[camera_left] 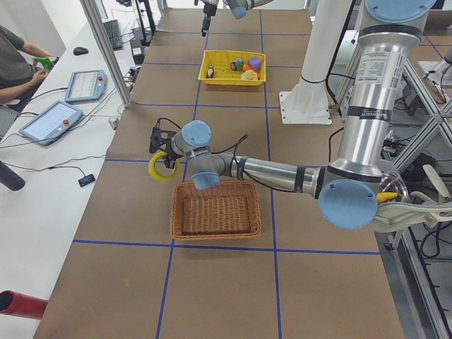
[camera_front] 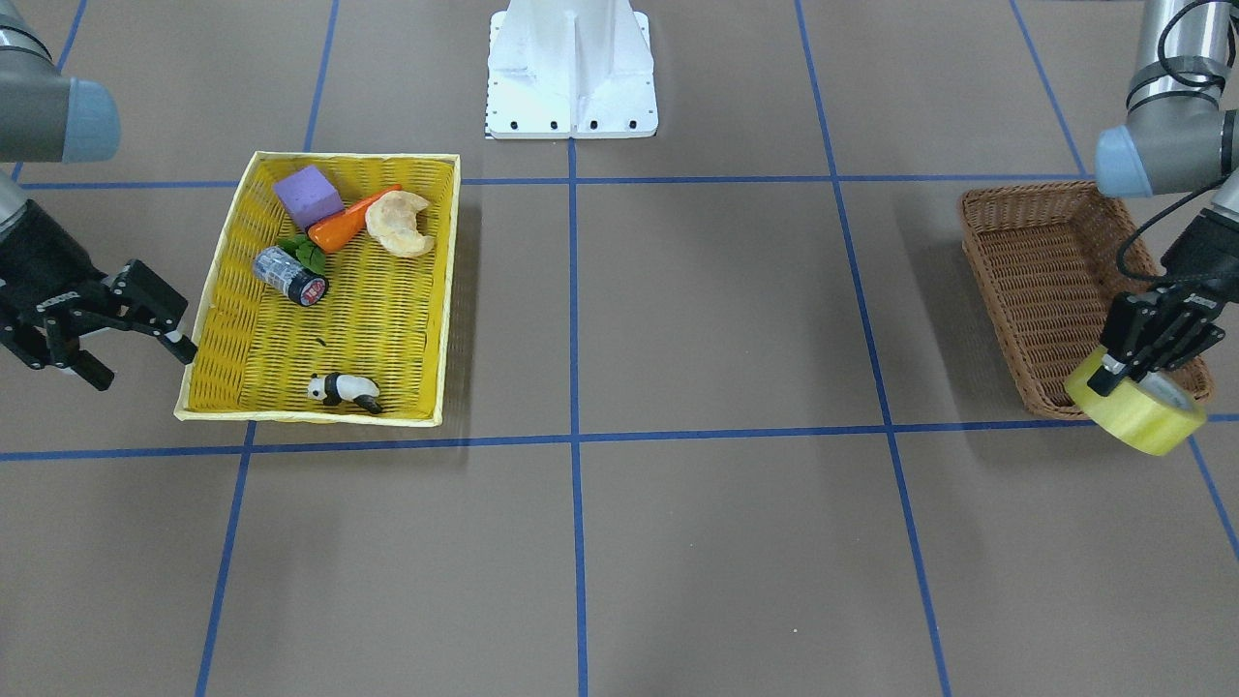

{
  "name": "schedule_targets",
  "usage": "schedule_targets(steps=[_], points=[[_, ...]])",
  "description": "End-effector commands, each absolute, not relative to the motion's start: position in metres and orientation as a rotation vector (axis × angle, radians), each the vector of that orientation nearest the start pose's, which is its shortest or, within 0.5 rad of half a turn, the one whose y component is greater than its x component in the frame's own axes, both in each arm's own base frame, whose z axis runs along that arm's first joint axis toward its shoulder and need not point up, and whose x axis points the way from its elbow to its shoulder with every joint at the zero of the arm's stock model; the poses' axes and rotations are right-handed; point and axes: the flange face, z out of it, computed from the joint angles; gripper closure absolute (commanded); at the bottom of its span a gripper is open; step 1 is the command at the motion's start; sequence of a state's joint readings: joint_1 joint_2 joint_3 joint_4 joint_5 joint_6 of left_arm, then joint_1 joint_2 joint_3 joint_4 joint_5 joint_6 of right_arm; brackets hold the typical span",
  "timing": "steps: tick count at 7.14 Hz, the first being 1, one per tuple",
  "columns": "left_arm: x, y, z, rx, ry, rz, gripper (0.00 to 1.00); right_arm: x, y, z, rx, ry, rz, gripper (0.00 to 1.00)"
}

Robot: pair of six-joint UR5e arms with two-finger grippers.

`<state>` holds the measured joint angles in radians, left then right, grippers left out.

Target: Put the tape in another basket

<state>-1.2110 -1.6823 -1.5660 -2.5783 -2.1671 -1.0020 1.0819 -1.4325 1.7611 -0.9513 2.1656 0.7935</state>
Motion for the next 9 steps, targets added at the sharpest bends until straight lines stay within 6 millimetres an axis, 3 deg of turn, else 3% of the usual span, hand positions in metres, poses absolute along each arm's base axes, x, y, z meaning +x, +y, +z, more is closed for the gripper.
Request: schedule_targets(steps=[1,3,4,5,6,8,9], points=[[0.102,-0.508,0.521,0.355,0.905,-0.111,1.00,-0.132,-0.522,0.485,0.360,-0.847,-0.181,0.01],[0.105,-0.470,0.595,0.166,0.786,-0.056,1.00,-0.098,-0.516,0.523,0.276,-0.814,-0.287,0.00],[0.128,-0.468,0.602,0.133,0.786,-0.024,1.00,-0.085,-0.515,0.534,0.258,-0.793,-0.307,0.00],[0.148,-0.470,0.593,0.123,0.799,0.009,1.00,-0.086,-0.516,0.536,0.251,-0.786,-0.307,0.00],[0.153,-0.479,0.581,0.109,0.805,0.009,1.00,-0.087,-0.518,0.537,0.248,-0.786,-0.306,0.00],[0.165,-0.476,0.586,0.092,0.801,0.026,1.00,-0.087,-0.519,0.537,0.242,-0.787,-0.293,0.00],[0.180,-0.471,0.586,0.085,0.800,0.056,1.00,-0.087,-0.518,0.537,0.242,-0.789,-0.291,0.00]])
